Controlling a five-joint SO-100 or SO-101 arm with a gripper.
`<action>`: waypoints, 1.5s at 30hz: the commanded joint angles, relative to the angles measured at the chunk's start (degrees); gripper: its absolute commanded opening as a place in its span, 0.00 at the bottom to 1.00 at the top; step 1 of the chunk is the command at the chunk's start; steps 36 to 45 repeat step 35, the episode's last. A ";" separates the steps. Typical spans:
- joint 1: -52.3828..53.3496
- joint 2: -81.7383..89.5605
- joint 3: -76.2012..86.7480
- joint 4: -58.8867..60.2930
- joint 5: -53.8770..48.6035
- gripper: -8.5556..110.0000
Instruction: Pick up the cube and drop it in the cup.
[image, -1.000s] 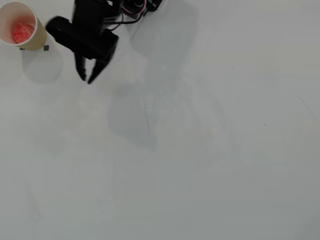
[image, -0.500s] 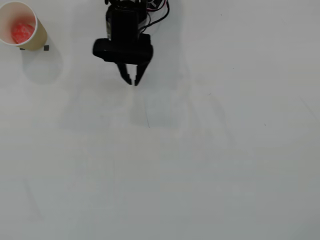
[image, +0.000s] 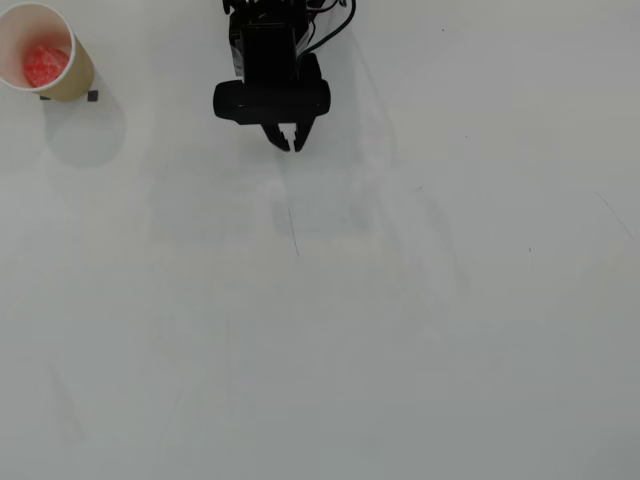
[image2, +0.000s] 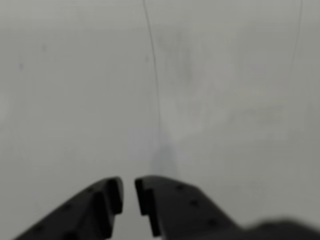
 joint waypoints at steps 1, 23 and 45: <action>-1.14 2.99 1.93 4.66 -0.62 0.07; -1.23 3.08 1.93 5.45 0.26 0.07; -1.32 3.08 1.93 5.45 0.26 0.07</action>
